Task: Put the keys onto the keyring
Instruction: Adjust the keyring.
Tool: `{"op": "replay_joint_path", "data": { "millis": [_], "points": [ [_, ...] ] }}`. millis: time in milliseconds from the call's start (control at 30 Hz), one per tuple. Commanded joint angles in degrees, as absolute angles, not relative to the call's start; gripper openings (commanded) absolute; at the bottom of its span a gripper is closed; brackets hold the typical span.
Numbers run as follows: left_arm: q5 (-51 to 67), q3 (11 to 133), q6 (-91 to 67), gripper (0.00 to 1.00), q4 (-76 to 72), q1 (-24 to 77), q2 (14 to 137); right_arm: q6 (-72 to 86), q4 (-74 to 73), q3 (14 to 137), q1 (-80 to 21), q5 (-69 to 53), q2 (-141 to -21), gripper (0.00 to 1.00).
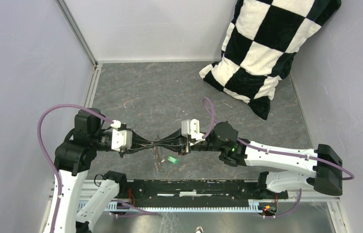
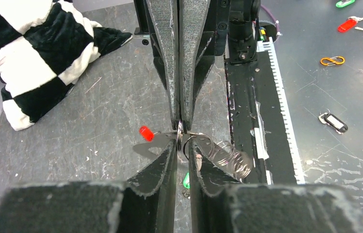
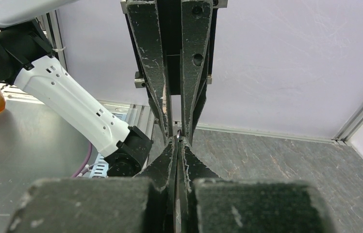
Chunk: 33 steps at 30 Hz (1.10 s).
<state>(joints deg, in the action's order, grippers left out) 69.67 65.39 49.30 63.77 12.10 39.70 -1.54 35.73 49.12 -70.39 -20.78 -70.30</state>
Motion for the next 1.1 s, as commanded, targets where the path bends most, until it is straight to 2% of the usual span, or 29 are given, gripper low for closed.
{"op": "replay_joint_path", "data": {
  "millis": [0, 133, 300, 400, 500, 533, 600, 633, 667, 800, 933, 1067],
  "points": [
    [71.3, 66.5, 46.6, 0.18, 61.5, 12.2, 39.0, -1.4, 37.9, 49.5, -70.5, -21.7, -68.9, 0.01],
    [71.4, 66.3, 47.4, 0.04, 61.5, 12.2, 38.8, -1.4, 36.5, 50.5, -70.6, -22.8, -69.6, 0.01],
    [71.1, 66.0, 47.5, 0.02, 61.6, 12.2, 39.2, -2.3, 33.1, 51.5, -70.7, -23.4, -69.7, 0.03],
    [70.7, 65.7, 47.3, 0.02, 61.6, 12.2, 40.0, -2.6, 30.5, 51.7, -70.6, -22.6, -69.2, 0.21],
    [70.3, 64.6, 47.3, 0.02, 61.1, 12.2, 40.3, -3.3, 26.6, 51.2, -70.5, -20.0, -67.6, 0.45],
    [70.2, 64.2, 47.4, 0.02, 60.9, 12.2, 40.2, -3.9, 24.8, 50.8, -70.5, -18.5, -66.3, 0.57],
    [69.7, 63.1, 47.3, 0.02, 60.3, 12.2, 40.0, -4.8, 21.2, 49.9, -70.1, -15.5, -63.5, 0.71],
    [69.6, 62.6, 47.4, 0.02, 60.2, 12.2, 39.9, -4.7, 19.6, 49.1, -69.6, -14.2, -62.0, 0.81],
    [69.3, 62.3, 47.3, 0.02, 59.9, 12.2, 39.9, -4.2, 18.0, 48.2, -68.8, -13.1, -60.6, 0.97],
    [68.2, 61.0, 47.5, 0.02, 59.6, 12.2, 40.4, -0.2, 11.8, 43.2, -66.1, -5.1, -54.9, 0.98],
    [66.8, 59.8, 48.4, 0.02, 59.5, 12.2, 40.4, 12.4, 5.0, 37.9, -63.8, 5.1, -50.0, 0.98],
    [65.9, 59.8, 47.0, 0.02, 58.2, 12.2, 40.7, 18.3, 6.2, 31.6, -63.1, 9.4, -50.2, 0.98]
  ]
}}
